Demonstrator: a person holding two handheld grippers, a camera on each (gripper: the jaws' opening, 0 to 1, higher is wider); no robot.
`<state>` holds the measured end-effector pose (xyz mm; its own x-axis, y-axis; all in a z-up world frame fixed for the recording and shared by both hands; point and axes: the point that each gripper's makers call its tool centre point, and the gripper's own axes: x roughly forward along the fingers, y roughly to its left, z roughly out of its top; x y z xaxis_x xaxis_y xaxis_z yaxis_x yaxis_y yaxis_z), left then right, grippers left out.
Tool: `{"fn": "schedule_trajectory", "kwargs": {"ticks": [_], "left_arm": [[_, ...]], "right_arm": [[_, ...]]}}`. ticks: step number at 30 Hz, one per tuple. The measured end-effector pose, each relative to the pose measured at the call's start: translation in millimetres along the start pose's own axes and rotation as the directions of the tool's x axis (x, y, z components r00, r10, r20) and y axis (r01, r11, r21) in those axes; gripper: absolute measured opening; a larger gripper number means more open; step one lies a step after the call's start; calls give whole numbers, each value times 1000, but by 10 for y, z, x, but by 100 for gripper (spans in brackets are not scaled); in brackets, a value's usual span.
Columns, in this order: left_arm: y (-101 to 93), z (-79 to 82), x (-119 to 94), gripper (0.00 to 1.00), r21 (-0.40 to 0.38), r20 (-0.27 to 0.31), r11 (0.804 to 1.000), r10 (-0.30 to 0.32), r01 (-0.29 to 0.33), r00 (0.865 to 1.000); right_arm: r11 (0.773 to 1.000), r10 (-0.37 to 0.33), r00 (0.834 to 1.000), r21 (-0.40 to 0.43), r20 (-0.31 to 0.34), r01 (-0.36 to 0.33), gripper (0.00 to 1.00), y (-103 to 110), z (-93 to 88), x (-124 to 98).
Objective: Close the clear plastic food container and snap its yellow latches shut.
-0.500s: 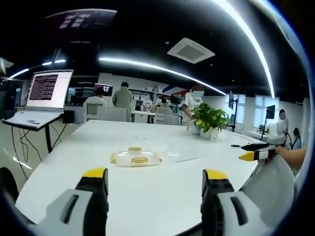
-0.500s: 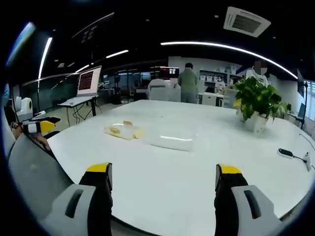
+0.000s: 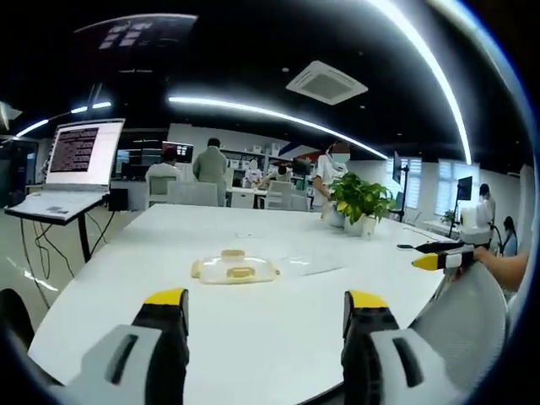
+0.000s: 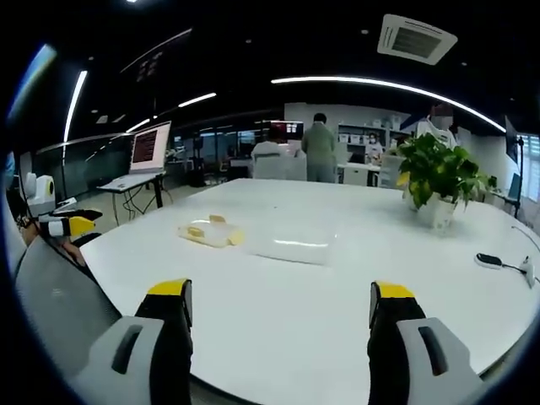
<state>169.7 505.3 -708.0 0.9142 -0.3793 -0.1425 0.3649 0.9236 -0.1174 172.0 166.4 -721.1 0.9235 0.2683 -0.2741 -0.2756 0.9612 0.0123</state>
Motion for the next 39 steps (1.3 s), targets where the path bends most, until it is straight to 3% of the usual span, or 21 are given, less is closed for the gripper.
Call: {"fn": "schedule_trajectory", "kwargs": {"ticks": [2,7,39], "left_arm": [[30,42,-11,74,-6,28,1000,17,-17,999],[26,47,-15,78,-11,29,1000,17,-16,999],[14,105,-32,83,-39,58,999,25,-23,998]], "right_arm": [[1000,-1,1000,9,12,1,85,19,24,-6],[1000,-3,1000,14,25,2,85,42,51,-14],[999,19,999,27,45,-20,85,77,87,-27]]}}
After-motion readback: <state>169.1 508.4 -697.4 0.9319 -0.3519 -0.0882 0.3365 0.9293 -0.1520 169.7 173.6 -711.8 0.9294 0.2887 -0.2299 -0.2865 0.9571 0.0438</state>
